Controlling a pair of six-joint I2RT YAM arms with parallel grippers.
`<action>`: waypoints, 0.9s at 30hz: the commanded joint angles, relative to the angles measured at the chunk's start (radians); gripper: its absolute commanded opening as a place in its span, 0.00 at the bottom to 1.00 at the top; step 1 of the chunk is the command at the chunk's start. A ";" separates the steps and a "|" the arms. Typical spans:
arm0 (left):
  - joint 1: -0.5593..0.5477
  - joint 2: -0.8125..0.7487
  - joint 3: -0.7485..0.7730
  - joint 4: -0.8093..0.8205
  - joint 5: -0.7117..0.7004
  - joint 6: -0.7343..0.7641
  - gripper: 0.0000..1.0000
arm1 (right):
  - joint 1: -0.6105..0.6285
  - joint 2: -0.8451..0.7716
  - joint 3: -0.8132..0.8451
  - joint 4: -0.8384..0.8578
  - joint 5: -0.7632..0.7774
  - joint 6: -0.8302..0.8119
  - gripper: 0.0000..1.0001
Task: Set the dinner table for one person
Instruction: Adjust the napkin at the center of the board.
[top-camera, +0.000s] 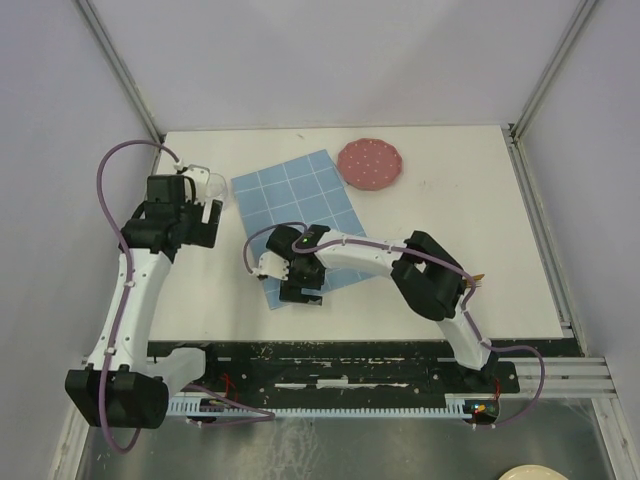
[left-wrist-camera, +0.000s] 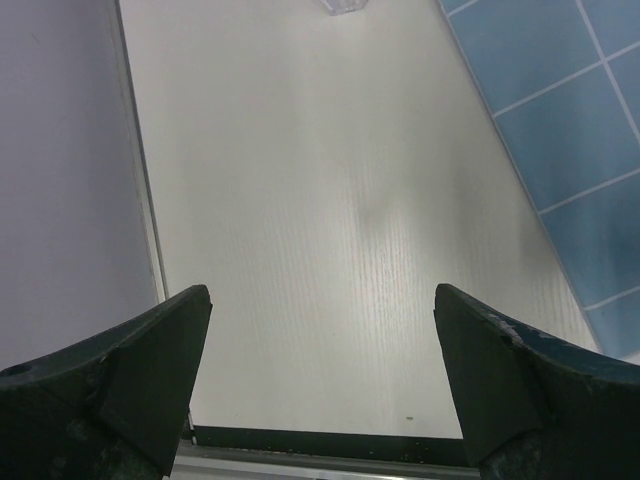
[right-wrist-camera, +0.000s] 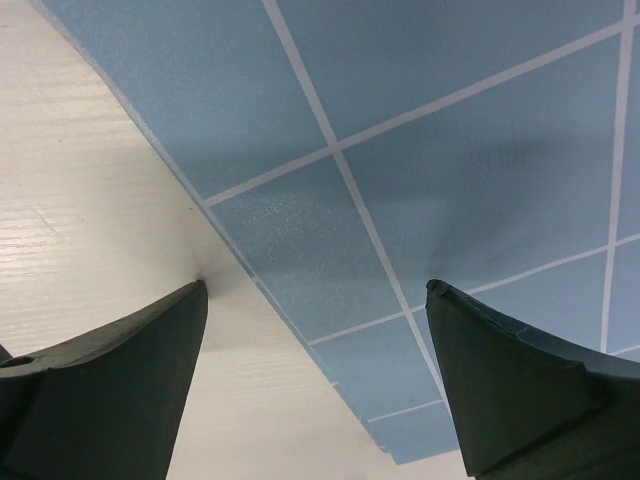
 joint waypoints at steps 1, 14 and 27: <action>-0.001 -0.024 0.069 -0.025 -0.033 0.067 0.99 | -0.030 0.063 -0.037 0.075 -0.101 0.006 1.00; -0.001 -0.026 0.154 -0.077 -0.078 0.080 0.99 | -0.071 0.117 -0.102 0.069 -0.186 0.022 0.98; -0.001 -0.034 0.173 -0.077 -0.087 0.094 0.99 | -0.072 0.126 -0.120 0.069 -0.184 0.033 0.02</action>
